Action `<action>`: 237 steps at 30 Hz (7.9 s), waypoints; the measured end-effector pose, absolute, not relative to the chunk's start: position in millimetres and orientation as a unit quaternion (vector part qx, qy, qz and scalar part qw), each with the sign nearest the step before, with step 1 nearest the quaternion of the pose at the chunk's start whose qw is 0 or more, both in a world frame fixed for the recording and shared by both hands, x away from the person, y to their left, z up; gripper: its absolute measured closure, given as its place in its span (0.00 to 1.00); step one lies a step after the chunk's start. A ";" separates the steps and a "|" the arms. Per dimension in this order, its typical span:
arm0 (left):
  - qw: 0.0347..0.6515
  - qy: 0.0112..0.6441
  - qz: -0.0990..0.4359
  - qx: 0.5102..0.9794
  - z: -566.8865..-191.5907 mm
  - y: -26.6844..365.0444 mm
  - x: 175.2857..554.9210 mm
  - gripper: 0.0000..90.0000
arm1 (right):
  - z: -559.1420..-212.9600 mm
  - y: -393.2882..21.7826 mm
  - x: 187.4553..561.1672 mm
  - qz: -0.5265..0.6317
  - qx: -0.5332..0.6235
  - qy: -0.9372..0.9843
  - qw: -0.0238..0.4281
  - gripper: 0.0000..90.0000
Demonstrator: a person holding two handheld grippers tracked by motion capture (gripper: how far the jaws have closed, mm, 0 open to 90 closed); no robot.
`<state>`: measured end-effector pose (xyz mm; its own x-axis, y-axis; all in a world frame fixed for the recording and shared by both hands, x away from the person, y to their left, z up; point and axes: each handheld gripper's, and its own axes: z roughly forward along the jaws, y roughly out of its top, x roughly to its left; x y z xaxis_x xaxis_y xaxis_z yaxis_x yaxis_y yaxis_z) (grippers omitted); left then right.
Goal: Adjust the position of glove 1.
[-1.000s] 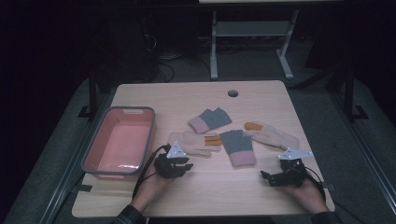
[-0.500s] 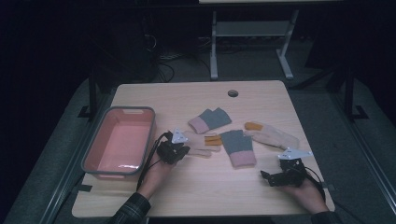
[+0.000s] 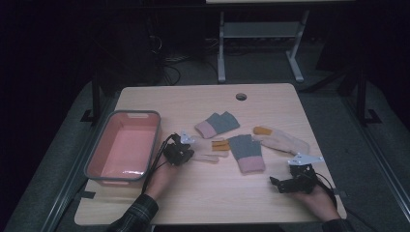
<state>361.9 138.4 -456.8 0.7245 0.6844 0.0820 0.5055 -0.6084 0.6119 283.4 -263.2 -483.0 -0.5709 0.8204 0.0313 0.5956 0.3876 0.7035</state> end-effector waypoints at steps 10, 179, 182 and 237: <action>0.293 0.330 0.117 0.890 -455.1 135.5 352.0 1.00 | -483.0 -263.2 283.4 0.344 0.433 0.817 0.164 0.03; 0.382 0.209 0.087 0.896 -477.3 158.2 286.4 0.14 | -447.5 -271.0 309.7 0.339 0.392 0.834 0.190 0.41; 0.381 0.209 0.087 0.896 -477.1 158.2 287.2 0.14 | -445.3 -273.6 316.3 0.341 0.390 0.834 0.191 0.47; 0.381 0.207 0.088 0.897 -476.7 157.4 289.1 0.14 | -389.1 -283.1 327.6 0.386 0.391 0.825 0.135 0.99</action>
